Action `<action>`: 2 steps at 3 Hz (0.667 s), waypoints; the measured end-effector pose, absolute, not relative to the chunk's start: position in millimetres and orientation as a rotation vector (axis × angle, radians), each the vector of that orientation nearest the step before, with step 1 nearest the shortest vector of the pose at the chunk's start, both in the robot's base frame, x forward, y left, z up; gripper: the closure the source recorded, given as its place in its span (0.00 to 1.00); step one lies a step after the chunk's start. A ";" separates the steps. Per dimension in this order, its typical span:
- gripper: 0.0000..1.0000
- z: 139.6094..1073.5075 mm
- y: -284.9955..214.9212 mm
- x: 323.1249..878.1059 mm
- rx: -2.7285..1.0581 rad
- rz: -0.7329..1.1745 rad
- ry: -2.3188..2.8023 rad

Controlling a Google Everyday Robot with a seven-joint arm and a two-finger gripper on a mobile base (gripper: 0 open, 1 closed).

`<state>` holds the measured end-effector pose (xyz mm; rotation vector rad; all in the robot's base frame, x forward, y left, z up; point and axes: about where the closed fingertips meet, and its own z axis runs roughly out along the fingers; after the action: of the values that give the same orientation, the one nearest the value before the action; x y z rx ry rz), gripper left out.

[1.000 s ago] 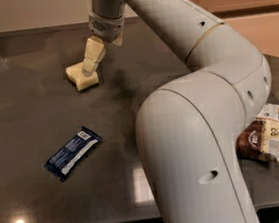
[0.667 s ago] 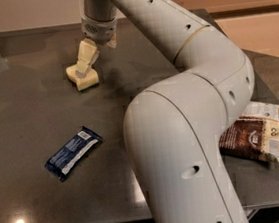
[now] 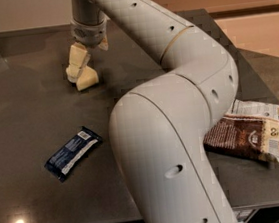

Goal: Move sponge near brown chip bag

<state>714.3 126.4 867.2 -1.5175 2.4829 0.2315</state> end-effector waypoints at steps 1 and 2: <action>0.00 859.8 134.2 714.5 -1.541 0.209 2.485; 0.00 852.2 138.0 715.2 -1.559 0.185 2.491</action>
Offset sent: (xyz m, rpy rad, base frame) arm -0.0066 0.0055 -0.0191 -0.0968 0.0270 0.0306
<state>715.2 138.0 852.2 -1.5590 2.4906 0.1848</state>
